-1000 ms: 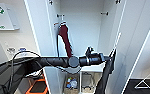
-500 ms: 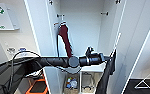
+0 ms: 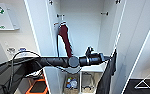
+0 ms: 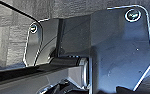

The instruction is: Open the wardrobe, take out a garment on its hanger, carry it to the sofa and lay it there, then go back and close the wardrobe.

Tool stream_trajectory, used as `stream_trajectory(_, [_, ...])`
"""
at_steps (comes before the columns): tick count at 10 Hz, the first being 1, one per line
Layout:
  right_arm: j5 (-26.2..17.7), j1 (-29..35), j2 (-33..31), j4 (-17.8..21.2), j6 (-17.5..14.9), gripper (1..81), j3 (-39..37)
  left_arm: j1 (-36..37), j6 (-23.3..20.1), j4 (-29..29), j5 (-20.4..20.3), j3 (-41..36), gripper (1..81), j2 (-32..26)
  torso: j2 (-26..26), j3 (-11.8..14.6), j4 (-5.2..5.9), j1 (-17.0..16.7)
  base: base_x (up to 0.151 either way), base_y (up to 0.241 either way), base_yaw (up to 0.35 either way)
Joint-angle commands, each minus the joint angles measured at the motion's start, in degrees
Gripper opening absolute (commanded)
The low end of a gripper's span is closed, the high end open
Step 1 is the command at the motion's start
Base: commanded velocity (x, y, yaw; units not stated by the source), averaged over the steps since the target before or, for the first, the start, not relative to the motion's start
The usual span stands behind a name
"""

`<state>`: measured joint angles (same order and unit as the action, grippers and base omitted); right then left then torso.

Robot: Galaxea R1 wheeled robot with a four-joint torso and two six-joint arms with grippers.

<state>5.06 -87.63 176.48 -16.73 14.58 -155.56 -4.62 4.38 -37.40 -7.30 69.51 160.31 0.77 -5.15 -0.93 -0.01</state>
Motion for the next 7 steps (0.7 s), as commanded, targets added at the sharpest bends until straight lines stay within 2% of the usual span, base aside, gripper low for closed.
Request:
stream_trajectory(1, [-2.16,2.41,0.39,0.29,0.27,81.1,0.1,10.37,-0.77,2.33,-0.96,-0.96,1.0,0.11,0.0,0.0,0.0,0.01,0.0,0.0,-0.081])
stream_trajectory(7, [-1.81,2.23,0.21,0.38,0.36,81.1,0.1,10.37,-0.77,2.51,-0.26,-1.83,1.0,-0.5,0.0,0.0,0.0,0.01,0.0,0.0,-0.11])
